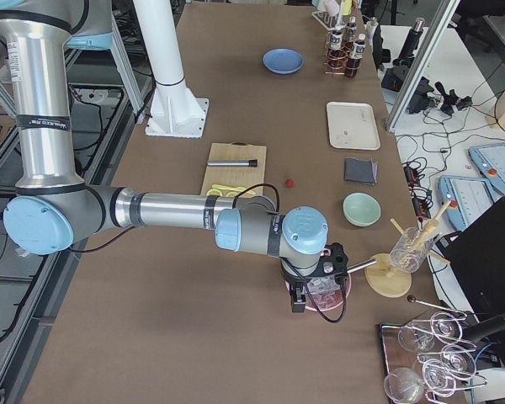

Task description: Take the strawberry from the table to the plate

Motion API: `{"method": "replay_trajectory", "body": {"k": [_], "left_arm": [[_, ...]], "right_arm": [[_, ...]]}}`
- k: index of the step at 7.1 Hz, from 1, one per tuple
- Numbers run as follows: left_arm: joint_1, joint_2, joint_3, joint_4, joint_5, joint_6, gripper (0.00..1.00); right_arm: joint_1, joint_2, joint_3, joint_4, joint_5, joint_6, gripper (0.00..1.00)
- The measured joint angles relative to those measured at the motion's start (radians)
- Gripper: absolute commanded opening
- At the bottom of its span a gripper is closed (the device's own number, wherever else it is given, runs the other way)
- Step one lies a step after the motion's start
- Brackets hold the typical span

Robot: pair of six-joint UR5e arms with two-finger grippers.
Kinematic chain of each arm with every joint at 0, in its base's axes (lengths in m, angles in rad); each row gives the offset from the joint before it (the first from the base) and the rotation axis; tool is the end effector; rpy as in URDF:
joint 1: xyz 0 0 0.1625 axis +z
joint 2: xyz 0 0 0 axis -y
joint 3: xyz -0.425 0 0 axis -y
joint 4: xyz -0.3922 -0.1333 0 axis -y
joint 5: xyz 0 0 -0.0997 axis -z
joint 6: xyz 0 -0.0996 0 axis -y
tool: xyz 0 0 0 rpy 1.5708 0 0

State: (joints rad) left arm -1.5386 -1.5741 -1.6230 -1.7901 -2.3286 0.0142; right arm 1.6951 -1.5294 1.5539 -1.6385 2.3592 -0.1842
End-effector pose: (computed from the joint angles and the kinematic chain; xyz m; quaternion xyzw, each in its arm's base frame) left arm -0.0484 -0.5104 0.6083 0.1240 0.3675 0.0720 0.9189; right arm 0.1249 -0.4946 0.6520 0.0393 -0.3825 -0.0193 0.9229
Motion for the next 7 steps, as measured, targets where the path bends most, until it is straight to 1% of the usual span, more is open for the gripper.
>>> {"method": "replay_trajectory", "body": {"k": [7], "left_arm": [[0.0, 0.015, -0.002, 0.0, -0.001, -0.002, 0.98]], "right_arm": [[0.0, -0.009, 0.001, 0.0, 0.0, 0.002, 1.0]]}}
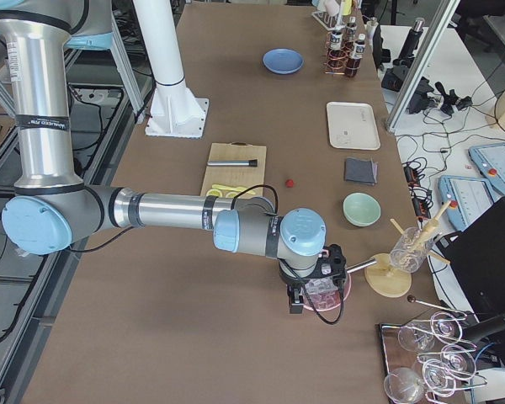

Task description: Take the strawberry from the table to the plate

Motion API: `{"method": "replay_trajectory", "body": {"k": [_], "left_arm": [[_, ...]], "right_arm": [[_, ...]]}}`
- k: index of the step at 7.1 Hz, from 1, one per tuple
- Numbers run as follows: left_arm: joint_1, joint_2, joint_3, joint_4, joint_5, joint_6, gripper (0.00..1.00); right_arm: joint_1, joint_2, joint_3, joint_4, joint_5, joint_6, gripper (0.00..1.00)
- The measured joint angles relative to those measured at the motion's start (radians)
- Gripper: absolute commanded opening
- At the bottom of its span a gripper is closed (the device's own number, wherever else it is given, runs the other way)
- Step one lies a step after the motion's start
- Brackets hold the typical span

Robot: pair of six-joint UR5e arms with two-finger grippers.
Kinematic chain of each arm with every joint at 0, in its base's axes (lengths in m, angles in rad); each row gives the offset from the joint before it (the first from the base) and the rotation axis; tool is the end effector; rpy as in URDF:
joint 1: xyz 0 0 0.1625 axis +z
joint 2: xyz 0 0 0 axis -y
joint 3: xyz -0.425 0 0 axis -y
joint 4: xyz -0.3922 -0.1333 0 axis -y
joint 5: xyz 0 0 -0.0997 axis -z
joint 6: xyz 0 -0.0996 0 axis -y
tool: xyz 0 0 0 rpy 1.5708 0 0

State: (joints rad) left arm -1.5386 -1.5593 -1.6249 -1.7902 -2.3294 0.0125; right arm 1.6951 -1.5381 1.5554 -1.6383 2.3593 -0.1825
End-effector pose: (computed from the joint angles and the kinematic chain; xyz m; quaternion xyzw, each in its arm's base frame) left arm -0.0486 -0.5038 0.6148 0.1177 0.3683 0.0689 0.9197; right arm 0.1244 -0.4904 0.6556 0.0358 -0.3830 -0.0172 0.9229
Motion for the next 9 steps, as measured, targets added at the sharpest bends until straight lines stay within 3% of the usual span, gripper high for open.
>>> {"method": "replay_trajectory", "body": {"k": [9], "left_arm": [[0.0, 0.011, -0.016, -0.002, -0.002, 0.0, 0.98]], "right_arm": [[0.0, 0.0, 0.002, 0.0, 0.001, 0.002, 1.0]]}}
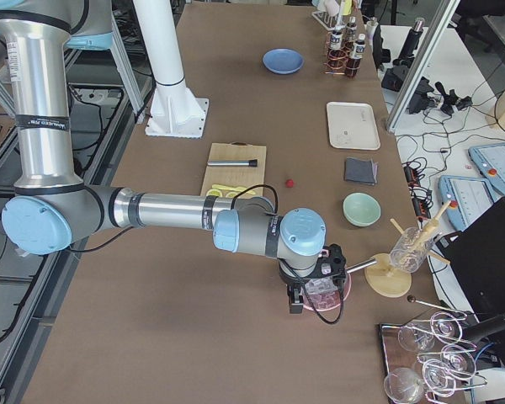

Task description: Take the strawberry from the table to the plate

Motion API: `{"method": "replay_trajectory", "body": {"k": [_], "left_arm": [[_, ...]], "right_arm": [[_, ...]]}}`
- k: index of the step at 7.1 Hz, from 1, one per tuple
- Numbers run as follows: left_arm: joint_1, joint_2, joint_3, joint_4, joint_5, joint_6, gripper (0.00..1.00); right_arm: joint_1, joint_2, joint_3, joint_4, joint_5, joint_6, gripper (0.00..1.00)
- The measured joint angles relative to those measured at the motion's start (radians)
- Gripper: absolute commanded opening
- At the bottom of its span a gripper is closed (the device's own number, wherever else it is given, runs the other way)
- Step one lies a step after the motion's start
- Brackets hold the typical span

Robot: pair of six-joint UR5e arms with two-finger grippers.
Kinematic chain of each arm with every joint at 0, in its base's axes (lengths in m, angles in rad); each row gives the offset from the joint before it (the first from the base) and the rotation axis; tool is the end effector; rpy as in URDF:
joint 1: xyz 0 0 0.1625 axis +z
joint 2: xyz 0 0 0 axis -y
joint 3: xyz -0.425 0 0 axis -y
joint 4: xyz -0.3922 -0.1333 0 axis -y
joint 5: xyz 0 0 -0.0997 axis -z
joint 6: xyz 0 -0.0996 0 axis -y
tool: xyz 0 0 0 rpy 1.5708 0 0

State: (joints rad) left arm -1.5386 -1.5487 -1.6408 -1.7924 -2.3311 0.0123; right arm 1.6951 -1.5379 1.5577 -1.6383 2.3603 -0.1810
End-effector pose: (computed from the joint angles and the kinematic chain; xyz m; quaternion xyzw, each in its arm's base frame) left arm -0.0486 -0.4995 0.6116 0.1211 0.3689 0.0703 0.9189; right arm 0.1244 -0.4907 0.6543 0.0367 -0.3833 -0.0170 0.9227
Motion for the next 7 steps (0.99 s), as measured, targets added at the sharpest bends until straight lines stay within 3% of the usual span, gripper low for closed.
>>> {"method": "replay_trajectory", "body": {"k": [4, 7], "left_arm": [[0.018, -0.054, -0.052, -0.073, 0.005, -0.033, 0.98], [0.086, -0.083, -0.029, -0.146, 0.002, -0.176, 0.98]], "right_arm": [[-0.013, 0.014, 0.014, 0.001, 0.041, 0.013, 1.0], [-0.092, 0.023, 0.124, 0.002, 0.075, 0.155, 1.0]]}}
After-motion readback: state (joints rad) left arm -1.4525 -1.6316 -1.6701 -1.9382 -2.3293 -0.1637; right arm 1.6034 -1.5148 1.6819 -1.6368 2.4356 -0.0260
